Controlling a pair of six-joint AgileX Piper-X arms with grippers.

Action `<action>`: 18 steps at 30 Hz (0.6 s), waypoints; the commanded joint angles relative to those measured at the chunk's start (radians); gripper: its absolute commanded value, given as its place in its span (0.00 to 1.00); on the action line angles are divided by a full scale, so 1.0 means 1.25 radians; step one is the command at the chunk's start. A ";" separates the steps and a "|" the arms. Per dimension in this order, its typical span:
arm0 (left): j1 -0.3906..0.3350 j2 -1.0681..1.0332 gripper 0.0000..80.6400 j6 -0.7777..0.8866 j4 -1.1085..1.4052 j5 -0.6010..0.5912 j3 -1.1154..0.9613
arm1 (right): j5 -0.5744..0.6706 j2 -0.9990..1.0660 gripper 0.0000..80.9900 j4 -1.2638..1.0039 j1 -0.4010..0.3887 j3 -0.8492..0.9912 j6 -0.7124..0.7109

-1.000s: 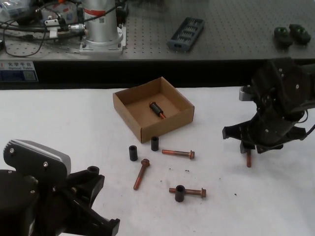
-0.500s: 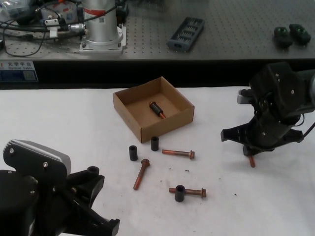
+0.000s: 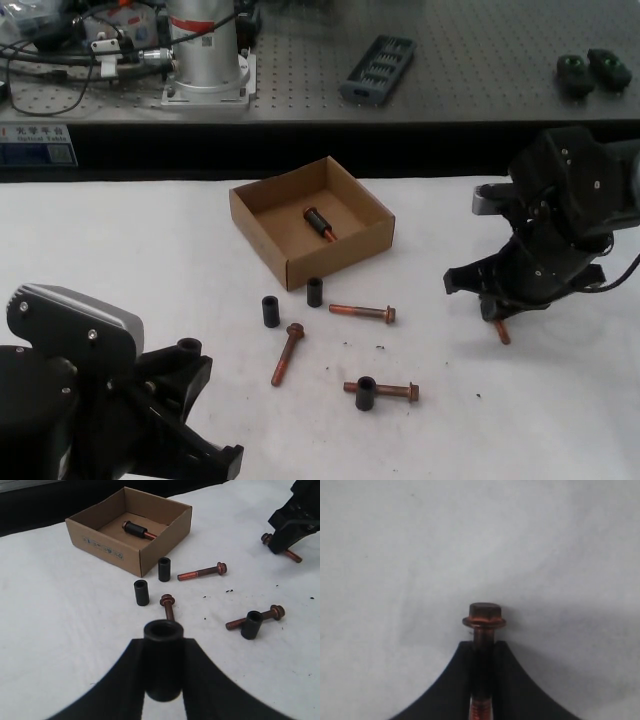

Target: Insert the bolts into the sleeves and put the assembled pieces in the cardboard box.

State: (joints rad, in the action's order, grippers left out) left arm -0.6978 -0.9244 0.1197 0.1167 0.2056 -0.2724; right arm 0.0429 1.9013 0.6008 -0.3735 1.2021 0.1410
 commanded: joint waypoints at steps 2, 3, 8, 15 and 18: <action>-0.003 0.007 0.01 0.007 0.017 0.018 -0.002 | 0.028 -0.077 0.07 -0.025 -0.020 -0.040 -0.055; -0.003 0.007 0.01 0.007 0.017 0.019 -0.002 | 0.028 -0.105 0.07 -0.051 -0.028 -0.058 -0.056; -0.003 0.007 0.01 0.007 0.025 0.018 0.001 | 0.056 -0.266 0.07 -0.242 -0.070 -0.207 -0.051; -0.003 0.009 0.01 0.007 0.215 0.018 0.073 | 0.069 -0.497 0.07 -0.481 -0.104 -0.423 0.019; -0.003 0.009 0.01 0.007 0.308 -0.004 0.111 | 0.069 -0.579 0.07 -0.549 -0.104 -0.500 0.038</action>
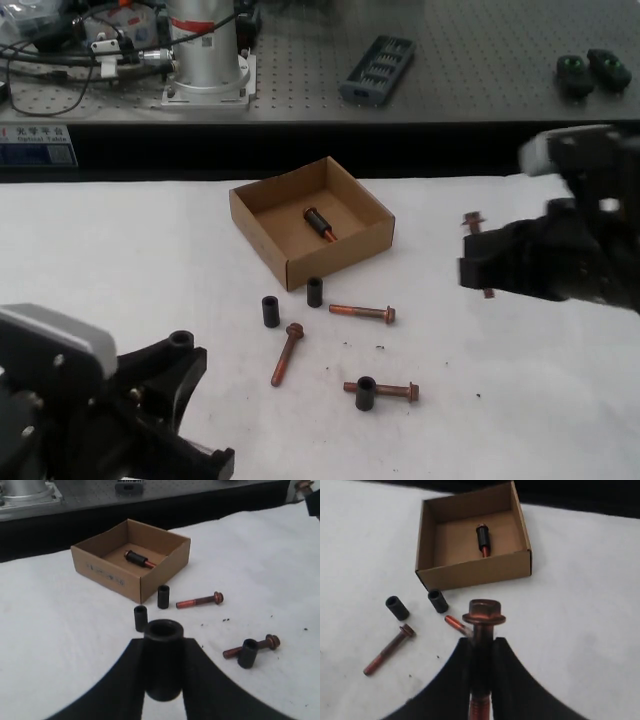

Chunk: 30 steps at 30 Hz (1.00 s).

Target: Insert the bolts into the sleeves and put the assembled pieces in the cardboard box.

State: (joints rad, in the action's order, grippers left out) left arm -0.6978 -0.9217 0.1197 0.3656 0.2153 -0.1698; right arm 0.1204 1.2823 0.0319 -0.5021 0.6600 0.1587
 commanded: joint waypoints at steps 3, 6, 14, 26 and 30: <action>-0.003 0.007 0.01 0.007 0.173 -0.070 0.047 | 0.034 -0.155 0.07 -0.150 -0.001 -0.133 0.039; -0.003 0.007 0.01 -0.004 0.193 -0.145 0.047 | 0.124 -0.215 0.07 -0.230 -0.001 -0.200 0.041; -0.003 -0.008 0.01 -0.052 0.233 -0.318 0.047 | 0.307 -0.288 0.07 -0.465 -0.001 -0.339 0.041; -0.005 -0.175 0.01 0.059 0.410 -0.397 0.047 | 0.408 -0.287 0.07 -0.749 -0.058 -0.443 0.034; -0.026 -0.215 0.01 -0.015 0.463 -0.490 0.047 | 0.381 -0.287 0.07 -0.756 -0.110 -0.444 0.028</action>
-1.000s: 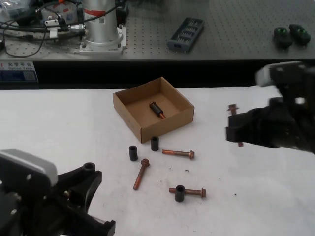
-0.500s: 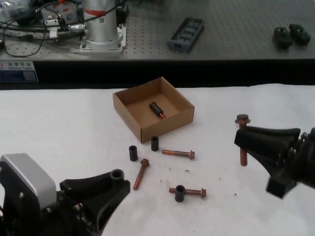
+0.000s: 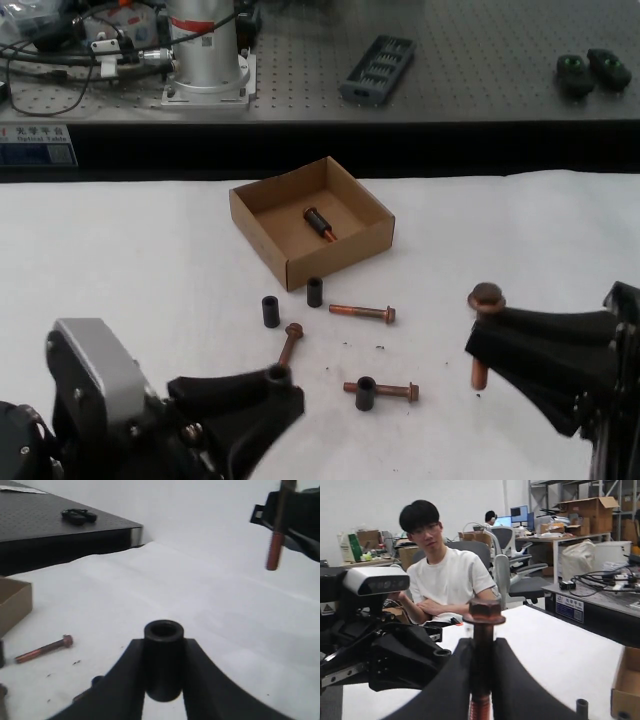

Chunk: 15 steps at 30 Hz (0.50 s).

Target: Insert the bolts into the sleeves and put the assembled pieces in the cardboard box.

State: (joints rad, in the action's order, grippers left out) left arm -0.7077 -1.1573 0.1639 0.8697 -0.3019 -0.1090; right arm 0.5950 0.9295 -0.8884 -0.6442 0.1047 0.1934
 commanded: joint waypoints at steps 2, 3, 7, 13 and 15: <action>-0.036 -0.054 0.01 -0.079 0.081 -0.097 -0.001 | -0.019 -0.005 0.07 -0.020 -0.024 0.001 -0.020; -0.044 -0.069 0.01 -0.083 0.095 -0.098 -0.001 | -0.019 -0.005 0.07 -0.024 -0.038 0.001 -0.031; -0.055 -0.130 0.01 -0.077 0.157 -0.098 -0.001 | -0.019 -0.005 0.07 -0.054 -0.082 0.001 -0.051; -0.055 -0.188 0.01 -0.035 0.192 -0.098 -0.010 | -0.068 0.000 0.07 -0.029 -0.102 0.001 -0.083; -0.055 -0.191 0.01 -0.035 0.206 -0.109 -0.010 | -0.072 0.018 0.07 -0.032 -0.102 0.001 -0.083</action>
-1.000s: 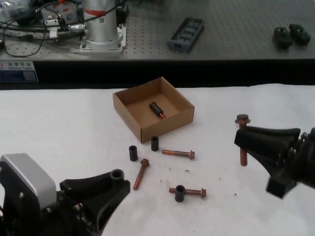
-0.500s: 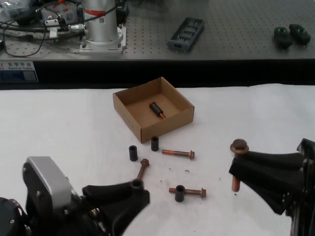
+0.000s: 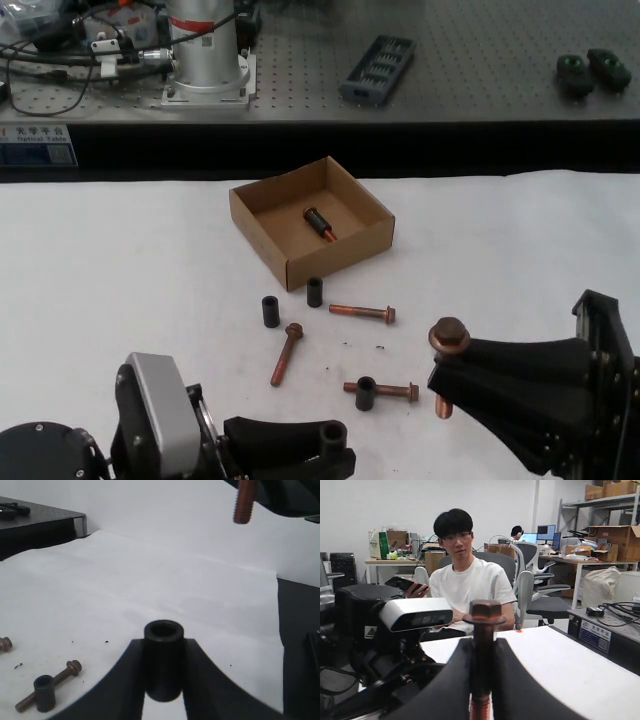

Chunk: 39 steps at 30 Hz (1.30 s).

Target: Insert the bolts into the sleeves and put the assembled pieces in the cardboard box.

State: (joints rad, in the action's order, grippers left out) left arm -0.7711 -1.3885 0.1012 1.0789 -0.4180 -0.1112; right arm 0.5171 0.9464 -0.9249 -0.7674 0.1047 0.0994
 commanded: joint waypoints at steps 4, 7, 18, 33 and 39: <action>-0.004 -0.006 0.01 -0.024 0.043 -0.007 -0.008 | -0.008 0.069 0.07 -0.045 -0.004 0.005 -0.007; -0.004 -0.006 0.01 -0.026 0.041 0.125 -0.017 | -0.008 0.134 0.07 -0.120 -0.004 0.012 -0.030; -0.004 -0.061 0.01 -0.081 0.006 0.176 -0.083 | 0.000 0.321 0.07 -0.086 -0.004 0.149 -0.025; -0.004 -0.095 0.01 -0.011 0.033 0.007 -0.077 | 0.091 0.323 0.07 -0.084 0.012 0.164 -0.019; -0.004 -0.095 0.01 0.025 0.109 -0.017 -0.062 | 0.122 0.323 0.07 -0.084 0.012 0.164 -0.003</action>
State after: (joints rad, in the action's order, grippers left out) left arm -0.7739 -1.5069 0.1082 1.1425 -0.4244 -0.1987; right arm 0.6493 1.3500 -1.0209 -0.7575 0.3013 0.0925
